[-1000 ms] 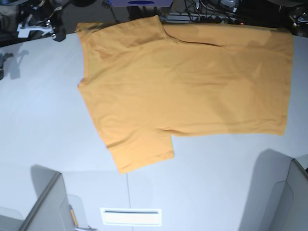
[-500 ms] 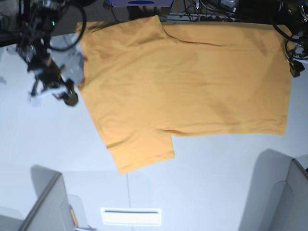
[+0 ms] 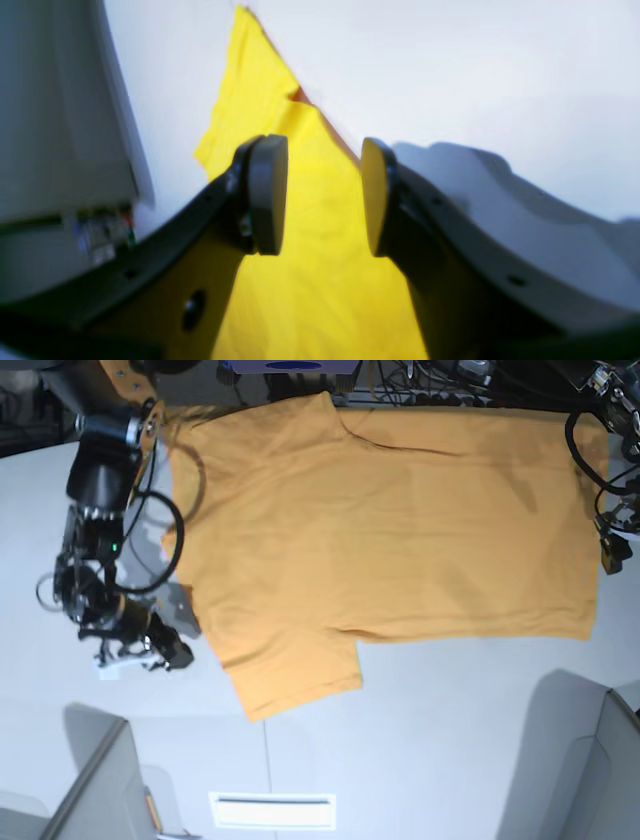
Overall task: Fold the T-shirt properly
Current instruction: 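Move right gripper to the hem corner by the sleeve, left to other hem corner, then close both grippers on the hem corners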
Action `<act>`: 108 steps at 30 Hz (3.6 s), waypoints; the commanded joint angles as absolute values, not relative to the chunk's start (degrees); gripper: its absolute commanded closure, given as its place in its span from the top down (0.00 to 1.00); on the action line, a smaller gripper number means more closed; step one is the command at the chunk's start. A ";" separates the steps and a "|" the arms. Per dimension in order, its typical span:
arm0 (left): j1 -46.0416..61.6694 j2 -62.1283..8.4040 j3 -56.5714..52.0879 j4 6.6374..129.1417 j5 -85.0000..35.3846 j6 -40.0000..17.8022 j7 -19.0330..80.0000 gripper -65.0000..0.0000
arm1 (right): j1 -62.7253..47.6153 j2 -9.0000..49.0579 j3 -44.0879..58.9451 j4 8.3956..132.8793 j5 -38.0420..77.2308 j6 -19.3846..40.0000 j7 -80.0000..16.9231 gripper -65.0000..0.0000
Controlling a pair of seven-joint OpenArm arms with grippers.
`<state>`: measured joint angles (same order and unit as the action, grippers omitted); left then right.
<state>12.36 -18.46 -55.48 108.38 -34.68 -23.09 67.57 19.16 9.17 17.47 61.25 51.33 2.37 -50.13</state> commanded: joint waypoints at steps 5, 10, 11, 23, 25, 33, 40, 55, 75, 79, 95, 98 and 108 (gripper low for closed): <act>12.00 -20.00 -55.96 109.05 -34.95 -22.99 66.59 0.79 | 30.73 10.42 12.88 44.26 52.00 6.11 -44.35 0.61; 12.18 -20.53 -56.13 107.47 -34.86 -22.99 66.59 0.79 | 38.02 11.82 1.10 27.74 52.00 9.54 -34.07 0.61; 12.18 -20.88 -56.13 106.59 -34.86 -22.99 66.59 0.79 | 39.43 11.82 -1.63 24.66 52.00 11.21 -32.84 0.61; 11.91 -23.78 -55.78 100.35 -34.86 -22.99 66.33 0.79 | 42.95 10.15 -17.89 19.03 52.26 19.74 -30.90 0.61; 11.56 -23.78 -55.78 100.35 -34.86 -22.99 66.33 0.79 | 42.95 9.63 -18.07 19.03 52.18 19.74 -30.81 0.61; 10.68 -23.78 -55.69 100.18 -34.86 -22.99 66.33 0.79 | 43.03 9.10 -18.24 19.12 52.00 19.82 -30.81 0.55; 10.68 -23.78 -55.69 100.18 -34.86 -22.99 66.33 0.79 | 43.03 9.10 -18.24 19.12 52.00 19.82 -30.81 0.52; -14.73 -26.51 -41.01 78.11 -13.49 -23.16 66.15 0.79 | 44.53 9.01 -18.24 19.03 52.00 19.30 -30.73 0.00; -34.95 -33.54 -23.60 35.47 -10.95 -23.25 42.68 0.79 | 44.53 9.27 -18.33 19.03 52.00 19.30 -30.81 0.00; -36.18 -33.54 -23.16 30.81 -10.51 -23.16 39.43 0.79 | 44.62 9.27 -18.33 19.03 52.00 19.30 -30.81 0.00; -40.04 -34.24 -23.08 17.01 -10.33 -23.08 28.00 0.79 | 44.97 9.27 -18.33 19.03 52.00 19.30 -30.90 0.00; -39.96 -34.15 -22.99 16.92 -10.33 -23.16 28.35 0.79 | 45.41 9.27 -18.33 19.03 52.00 19.30 -30.90 0.00; -38.29 -33.01 -15.16 16.84 -11.03 -23.08 28.35 0.38 | 45.58 9.27 -18.33 19.03 52.00 19.30 -30.90 0.00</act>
